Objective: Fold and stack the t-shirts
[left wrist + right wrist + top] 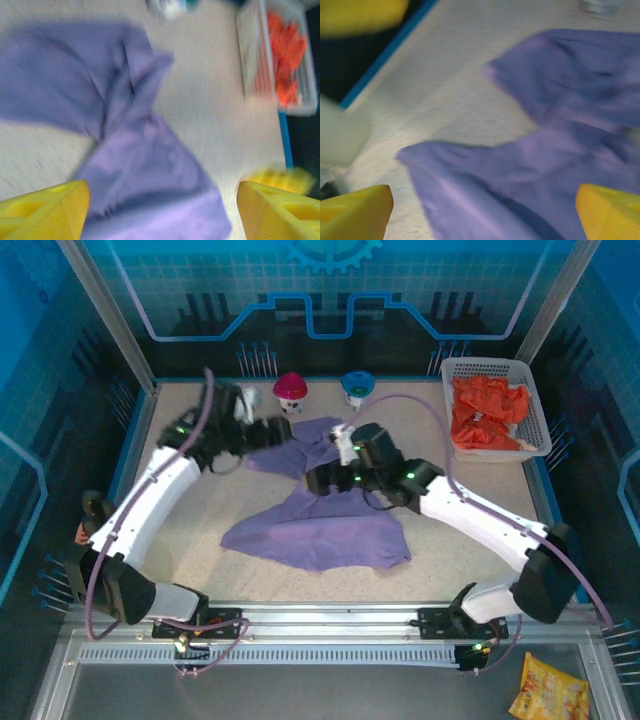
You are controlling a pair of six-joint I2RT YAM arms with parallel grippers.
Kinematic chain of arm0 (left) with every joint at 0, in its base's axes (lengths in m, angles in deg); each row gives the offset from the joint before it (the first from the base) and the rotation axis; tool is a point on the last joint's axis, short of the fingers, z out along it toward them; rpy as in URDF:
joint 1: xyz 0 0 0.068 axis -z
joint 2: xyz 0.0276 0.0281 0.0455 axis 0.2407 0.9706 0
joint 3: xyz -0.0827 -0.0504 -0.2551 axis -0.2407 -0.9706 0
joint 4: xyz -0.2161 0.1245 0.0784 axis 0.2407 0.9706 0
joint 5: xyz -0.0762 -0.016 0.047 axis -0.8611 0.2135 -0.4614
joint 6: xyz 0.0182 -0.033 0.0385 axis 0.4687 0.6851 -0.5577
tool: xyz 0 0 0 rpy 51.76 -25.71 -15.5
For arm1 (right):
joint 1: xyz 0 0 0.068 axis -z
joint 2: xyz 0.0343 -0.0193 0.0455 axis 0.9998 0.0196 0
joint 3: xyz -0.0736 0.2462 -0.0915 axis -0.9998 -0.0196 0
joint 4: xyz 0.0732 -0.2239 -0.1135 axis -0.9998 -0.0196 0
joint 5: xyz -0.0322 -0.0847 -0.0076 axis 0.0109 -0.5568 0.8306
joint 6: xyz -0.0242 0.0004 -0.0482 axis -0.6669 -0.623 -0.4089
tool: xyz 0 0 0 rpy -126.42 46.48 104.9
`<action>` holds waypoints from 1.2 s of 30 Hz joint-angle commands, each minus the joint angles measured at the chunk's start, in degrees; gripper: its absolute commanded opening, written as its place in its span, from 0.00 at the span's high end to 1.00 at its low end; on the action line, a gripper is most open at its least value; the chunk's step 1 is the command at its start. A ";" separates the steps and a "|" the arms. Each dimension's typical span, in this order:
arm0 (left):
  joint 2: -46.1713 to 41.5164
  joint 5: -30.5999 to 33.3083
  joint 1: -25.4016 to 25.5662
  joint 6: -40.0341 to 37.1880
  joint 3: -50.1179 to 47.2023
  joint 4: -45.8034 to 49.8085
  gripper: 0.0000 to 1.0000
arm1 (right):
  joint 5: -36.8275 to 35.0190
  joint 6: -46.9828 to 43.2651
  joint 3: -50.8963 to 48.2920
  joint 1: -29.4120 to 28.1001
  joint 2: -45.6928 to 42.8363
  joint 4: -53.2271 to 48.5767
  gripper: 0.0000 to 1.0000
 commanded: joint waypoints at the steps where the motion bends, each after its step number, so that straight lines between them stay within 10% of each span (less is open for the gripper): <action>1: 0.74 -3.65 8.01 6.92 -10.23 -9.13 0.24 | -5.24 7.52 -5.66 7.25 -4.27 -5.42 0.07; 7: 0.42 1.06 17.26 12.90 -18.92 -8.36 0.30 | -2.85 11.15 -11.73 18.15 -7.79 -8.15 0.04; 18: 1.13 1.91 30.81 28.79 -31.67 -14.20 0.35 | 0.70 13.65 -16.18 22.88 -5.04 -6.46 0.00; 27: 11.56 6.22 33.72 27.56 -28.08 -12.24 0.37 | 2.00 14.14 -15.94 23.09 -4.79 -5.82 0.00; 36: 16.91 17.29 29.75 16.39 -18.75 -0.40 0.78 | 0.30 12.50 -16.62 23.45 -5.24 -7.36 0.02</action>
